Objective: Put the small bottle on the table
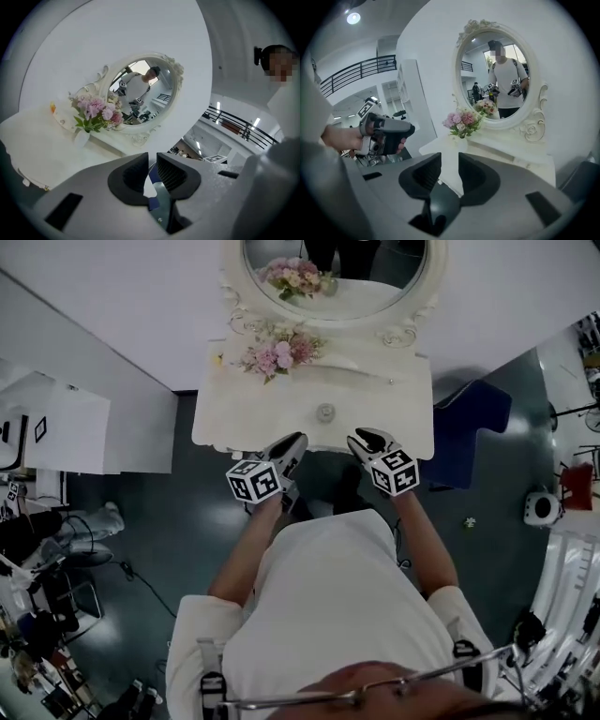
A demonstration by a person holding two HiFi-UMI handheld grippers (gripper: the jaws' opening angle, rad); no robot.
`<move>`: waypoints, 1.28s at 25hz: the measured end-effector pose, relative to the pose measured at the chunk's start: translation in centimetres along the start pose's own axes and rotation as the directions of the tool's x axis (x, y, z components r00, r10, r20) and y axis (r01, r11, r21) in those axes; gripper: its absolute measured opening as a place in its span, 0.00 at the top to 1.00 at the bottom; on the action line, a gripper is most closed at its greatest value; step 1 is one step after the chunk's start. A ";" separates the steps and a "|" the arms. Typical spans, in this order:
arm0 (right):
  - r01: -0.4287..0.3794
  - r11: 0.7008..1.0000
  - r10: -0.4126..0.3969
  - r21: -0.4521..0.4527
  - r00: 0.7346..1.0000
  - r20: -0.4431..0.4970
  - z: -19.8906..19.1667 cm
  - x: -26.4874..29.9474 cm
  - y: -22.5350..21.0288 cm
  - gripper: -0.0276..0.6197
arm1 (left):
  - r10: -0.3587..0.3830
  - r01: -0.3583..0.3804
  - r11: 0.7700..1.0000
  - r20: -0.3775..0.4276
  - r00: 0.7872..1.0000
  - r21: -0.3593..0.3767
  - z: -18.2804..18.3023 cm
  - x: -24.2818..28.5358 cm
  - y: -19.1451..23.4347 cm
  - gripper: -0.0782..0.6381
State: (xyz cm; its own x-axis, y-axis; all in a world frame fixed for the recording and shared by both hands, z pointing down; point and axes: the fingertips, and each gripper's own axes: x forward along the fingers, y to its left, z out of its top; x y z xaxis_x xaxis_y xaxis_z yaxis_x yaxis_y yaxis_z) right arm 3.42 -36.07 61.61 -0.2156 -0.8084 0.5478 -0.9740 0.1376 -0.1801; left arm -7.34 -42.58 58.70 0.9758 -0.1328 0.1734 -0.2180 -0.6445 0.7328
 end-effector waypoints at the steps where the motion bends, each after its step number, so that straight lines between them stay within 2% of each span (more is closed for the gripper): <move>1: -0.004 1.000 0.004 -0.008 1.000 0.002 0.1 -0.6 0.3 0.78 | -0.009 0.009 1.000 -0.004 1.000 0.024 0.2 0.2 -0.8 0.82; 5: 0.014 0.997 -0.010 -0.077 0.999 0.049 1.6 -3.1 0.3 0.85 | 0.007 -0.006 0.987 -0.009 1.000 0.158 1.0 1.3 -3.2 0.85; 9: -0.038 0.994 0.046 -0.100 0.996 0.083 2.8 -5.5 -0.3 0.93 | -0.021 0.019 0.987 0.014 1.000 0.162 1.9 2.6 -5.6 0.89; 13: -0.067 0.988 0.084 -0.138 0.989 0.121 4.3 -7.8 -1.0 0.95 | -0.013 0.002 0.978 0.052 0.999 0.208 2.5 3.1 -8.2 0.89; 16: -0.040 0.982 0.068 -0.185 0.987 0.146 5.4 -8.9 -2.6 0.95 | -0.049 0.029 0.977 0.090 0.995 0.210 3.3 3.8 -9.8 0.89; 20: -0.024 0.981 0.053 -0.191 0.987 0.150 5.2 -9.5 -4.1 0.95 | -0.022 -0.008 0.958 0.102 0.995 0.288 3.1 3.5 -10.5 0.89; 25: 0.021 0.983 0.013 -0.184 0.983 0.182 5.4 -10.2 -5.6 0.95 | -0.002 -0.035 0.946 0.114 0.993 0.323 3.2 2.9 -10.6 0.89; 29: -0.006 0.986 0.034 -0.165 0.985 0.171 5.3 -10.1 -5.4 0.95 | 0.017 -0.056 0.942 0.120 0.993 0.331 3.6 2.6 -10.3 0.89; 32: -0.024 0.980 0.058 -0.195 0.983 0.175 5.7 -10.2 -4.8 0.95 | 0.028 -0.068 0.938 0.123 0.992 0.339 3.7 2.8 -10.2 0.89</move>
State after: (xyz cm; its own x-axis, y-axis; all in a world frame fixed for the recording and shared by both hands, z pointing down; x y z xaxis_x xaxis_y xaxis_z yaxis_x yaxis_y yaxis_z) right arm 10.65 -31.76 52.21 -0.2565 -0.8865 0.3852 -0.9636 0.2658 -0.0301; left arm -2.37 -39.15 49.30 0.9638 -0.2421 0.1118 -0.2663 -0.8509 0.4529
